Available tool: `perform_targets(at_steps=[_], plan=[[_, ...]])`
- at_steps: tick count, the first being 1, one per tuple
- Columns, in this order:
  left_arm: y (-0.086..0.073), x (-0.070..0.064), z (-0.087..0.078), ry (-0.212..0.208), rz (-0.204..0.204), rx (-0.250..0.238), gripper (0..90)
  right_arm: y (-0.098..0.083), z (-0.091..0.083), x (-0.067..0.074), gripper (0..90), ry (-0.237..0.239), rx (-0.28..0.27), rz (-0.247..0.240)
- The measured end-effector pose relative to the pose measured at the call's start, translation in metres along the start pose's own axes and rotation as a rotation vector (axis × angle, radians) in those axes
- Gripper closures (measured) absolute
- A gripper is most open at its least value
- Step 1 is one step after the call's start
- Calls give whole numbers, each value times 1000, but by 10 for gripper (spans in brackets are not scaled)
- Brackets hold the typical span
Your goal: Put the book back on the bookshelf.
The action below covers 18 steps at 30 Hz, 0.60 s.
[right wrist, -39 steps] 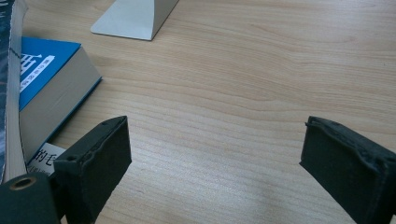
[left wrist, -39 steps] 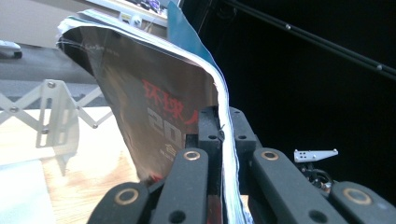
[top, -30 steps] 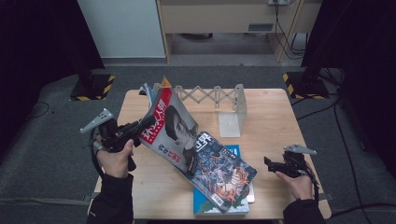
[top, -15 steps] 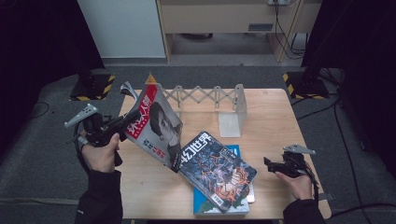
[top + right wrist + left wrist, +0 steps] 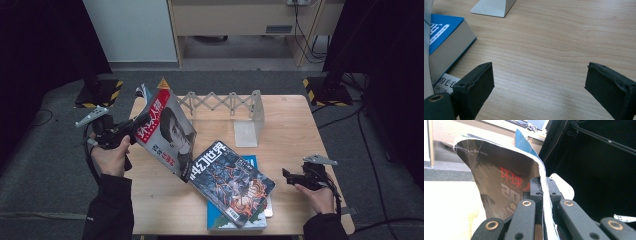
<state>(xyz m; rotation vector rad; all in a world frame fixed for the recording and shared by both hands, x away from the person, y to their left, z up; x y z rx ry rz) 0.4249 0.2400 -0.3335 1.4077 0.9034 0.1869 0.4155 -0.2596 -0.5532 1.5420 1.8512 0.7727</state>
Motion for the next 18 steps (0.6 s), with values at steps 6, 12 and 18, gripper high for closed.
perform_targets(at_steps=[6,12,18], plan=[[9,9,1,28,29,17,865,0,0,0,85,0,-1,-2],[15,19,14,74,58,29,865,1,0,0,86,2,-3,-5],[15,35,24,154,91,32,864,1,0,0,86,4,-7,-9]])
Point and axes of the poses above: each handheld gripper's, and its own axes: z roughly forward along the jaws, y roughly out of its top, x roughly to its left, the point moved 7 cm from there along z, roughly forward along the jaws, and after that the axes turned 14 degrees about -y, right-handed, at the moved point
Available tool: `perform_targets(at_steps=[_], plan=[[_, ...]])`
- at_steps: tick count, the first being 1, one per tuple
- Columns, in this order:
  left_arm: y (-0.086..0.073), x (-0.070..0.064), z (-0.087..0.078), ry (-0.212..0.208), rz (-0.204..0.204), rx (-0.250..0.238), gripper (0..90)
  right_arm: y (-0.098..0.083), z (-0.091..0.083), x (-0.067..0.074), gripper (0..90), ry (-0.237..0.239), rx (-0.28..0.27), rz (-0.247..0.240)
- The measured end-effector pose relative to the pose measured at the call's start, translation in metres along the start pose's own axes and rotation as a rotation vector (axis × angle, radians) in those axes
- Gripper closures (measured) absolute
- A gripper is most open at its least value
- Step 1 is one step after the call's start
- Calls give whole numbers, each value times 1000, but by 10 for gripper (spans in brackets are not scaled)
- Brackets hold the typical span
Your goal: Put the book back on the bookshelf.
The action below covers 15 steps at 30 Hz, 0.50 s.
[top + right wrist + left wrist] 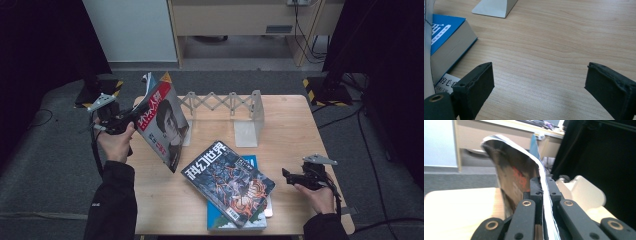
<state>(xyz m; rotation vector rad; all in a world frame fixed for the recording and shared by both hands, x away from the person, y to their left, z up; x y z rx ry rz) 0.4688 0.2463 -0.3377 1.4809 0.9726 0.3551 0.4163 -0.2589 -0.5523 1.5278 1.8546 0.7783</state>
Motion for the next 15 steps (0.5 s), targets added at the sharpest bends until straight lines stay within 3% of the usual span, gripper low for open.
perform_targets(at_steps=[7,11,15], plan=[[-2,18,6,103,25,-4,864,0,1,0,87,-2,7,-2],[-3,19,12,148,69,-6,864,0,1,0,87,-2,6,-2],[-5,19,20,190,87,-18,864,0,1,0,87,-2,8,-9]])
Point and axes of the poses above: each handheld gripper's, and its own axes: z roughly forward along the jaws, y roughly out of its top, x roughly to its left, the point moved 7 cm from there along z, roughly forward along the jaws, and after that the axes turned 14 degrees about -y, right-handed, at the moved point
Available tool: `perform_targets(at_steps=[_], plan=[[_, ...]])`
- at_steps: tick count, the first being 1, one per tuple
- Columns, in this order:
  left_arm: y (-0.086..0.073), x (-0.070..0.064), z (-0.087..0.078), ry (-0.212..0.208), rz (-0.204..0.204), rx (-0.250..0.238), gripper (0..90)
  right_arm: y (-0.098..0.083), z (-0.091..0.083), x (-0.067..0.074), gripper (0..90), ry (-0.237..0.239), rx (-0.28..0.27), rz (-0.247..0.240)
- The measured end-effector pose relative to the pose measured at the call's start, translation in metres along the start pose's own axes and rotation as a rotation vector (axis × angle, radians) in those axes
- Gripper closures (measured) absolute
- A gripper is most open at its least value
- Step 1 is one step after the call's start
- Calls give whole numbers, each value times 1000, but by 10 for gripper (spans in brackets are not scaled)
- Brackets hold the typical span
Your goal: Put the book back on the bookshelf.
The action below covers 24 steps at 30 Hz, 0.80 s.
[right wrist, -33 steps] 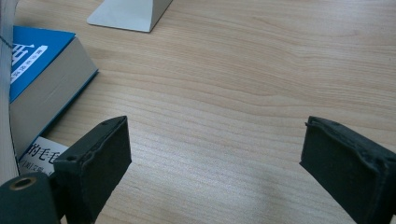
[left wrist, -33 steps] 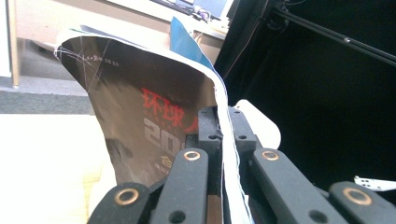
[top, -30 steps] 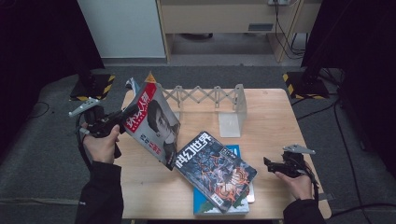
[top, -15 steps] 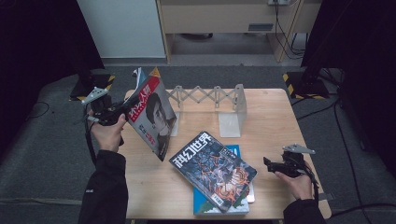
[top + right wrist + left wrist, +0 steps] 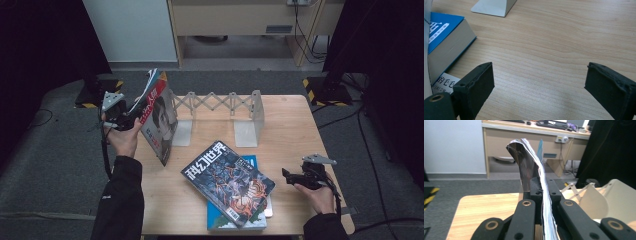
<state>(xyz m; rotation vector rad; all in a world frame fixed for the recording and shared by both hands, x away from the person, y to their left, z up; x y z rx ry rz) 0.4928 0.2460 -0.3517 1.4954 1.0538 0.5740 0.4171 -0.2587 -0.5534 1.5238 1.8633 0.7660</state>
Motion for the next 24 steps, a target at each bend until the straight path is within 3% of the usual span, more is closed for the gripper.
perform_targets(at_steps=[4,14,21,24], plan=[[-3,2,6,49,27,-18,864,0,0,0,88,2,-3,-3],[-10,5,18,121,52,-78,864,0,1,0,90,-1,-5,-19],[-10,4,18,171,125,-59,861,0,1,1,90,-1,-7,-19],[-11,5,17,176,130,-63,861,0,1,1,91,-5,-7,-21]])
Point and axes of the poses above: each handheld gripper's, and its own axes: z roughly forward along the jaws, y roughly out of its top, x roughly to its left, the point moved 7 cm from there along z, roughly forward along the jaws, and after that the axes turned 14 degrees about -y, right-handed, at the moved point
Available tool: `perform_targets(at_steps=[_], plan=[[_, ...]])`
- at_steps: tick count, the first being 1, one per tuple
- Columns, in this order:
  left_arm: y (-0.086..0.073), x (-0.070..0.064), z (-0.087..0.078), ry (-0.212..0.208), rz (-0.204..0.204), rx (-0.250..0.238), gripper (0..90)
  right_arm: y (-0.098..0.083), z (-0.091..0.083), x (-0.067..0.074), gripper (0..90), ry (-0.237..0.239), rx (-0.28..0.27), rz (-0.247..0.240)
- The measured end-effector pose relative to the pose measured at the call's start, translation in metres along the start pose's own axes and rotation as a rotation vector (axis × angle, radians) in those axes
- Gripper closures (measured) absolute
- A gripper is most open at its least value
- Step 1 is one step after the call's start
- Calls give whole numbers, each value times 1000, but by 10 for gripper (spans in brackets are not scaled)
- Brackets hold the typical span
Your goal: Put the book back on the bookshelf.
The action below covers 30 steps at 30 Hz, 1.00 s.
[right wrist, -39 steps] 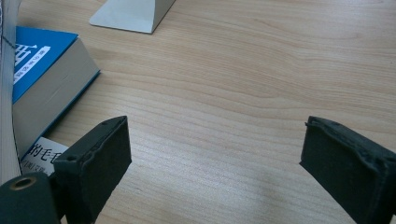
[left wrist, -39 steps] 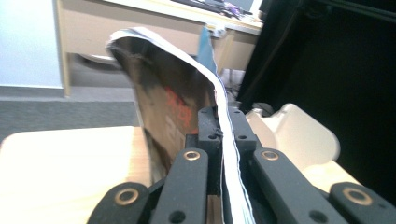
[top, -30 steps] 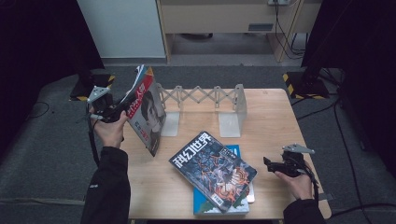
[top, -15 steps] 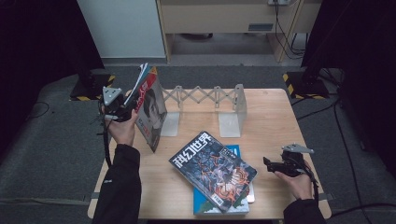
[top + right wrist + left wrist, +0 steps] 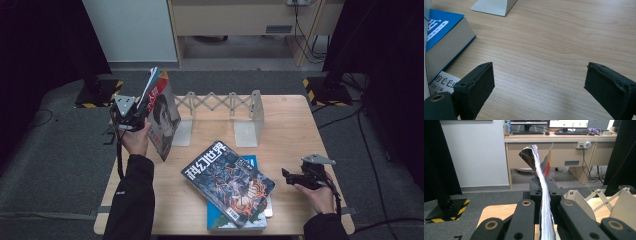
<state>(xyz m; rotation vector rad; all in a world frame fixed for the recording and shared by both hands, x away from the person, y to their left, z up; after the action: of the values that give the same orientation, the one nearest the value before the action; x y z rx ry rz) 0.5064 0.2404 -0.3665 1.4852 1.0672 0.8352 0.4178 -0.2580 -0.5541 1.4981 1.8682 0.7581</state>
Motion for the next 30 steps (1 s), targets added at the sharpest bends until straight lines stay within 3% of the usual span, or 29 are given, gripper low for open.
perform_targets(at_steps=[7,13,21,25,30], plan=[[-2,-2,-1,-9,-13,-21,850,0,0,0,91,-1,-1,-3],[-2,-5,-7,-45,-33,-38,761,0,0,0,91,1,-3,-2],[-2,-8,-26,-97,-57,-58,644,1,-1,0,91,-1,-12,-2],[-6,-10,-40,-130,-95,-83,624,2,-3,0,91,2,-11,0],[-8,-8,-52,-124,-79,-91,589,3,-4,0,91,1,-19,1]])
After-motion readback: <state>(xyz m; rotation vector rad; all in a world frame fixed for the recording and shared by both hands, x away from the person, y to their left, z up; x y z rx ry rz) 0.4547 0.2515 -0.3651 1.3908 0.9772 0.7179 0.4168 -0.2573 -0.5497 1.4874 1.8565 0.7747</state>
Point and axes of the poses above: each handheld gripper's, and its own axes: z roughly forward along the jaws, y roughly out of its top, x roughly to its left, the point moved 7 cm from there along z, roughly forward along the jaws, and after that the axes turned 14 degrees about -y, right-handed, at the moved point
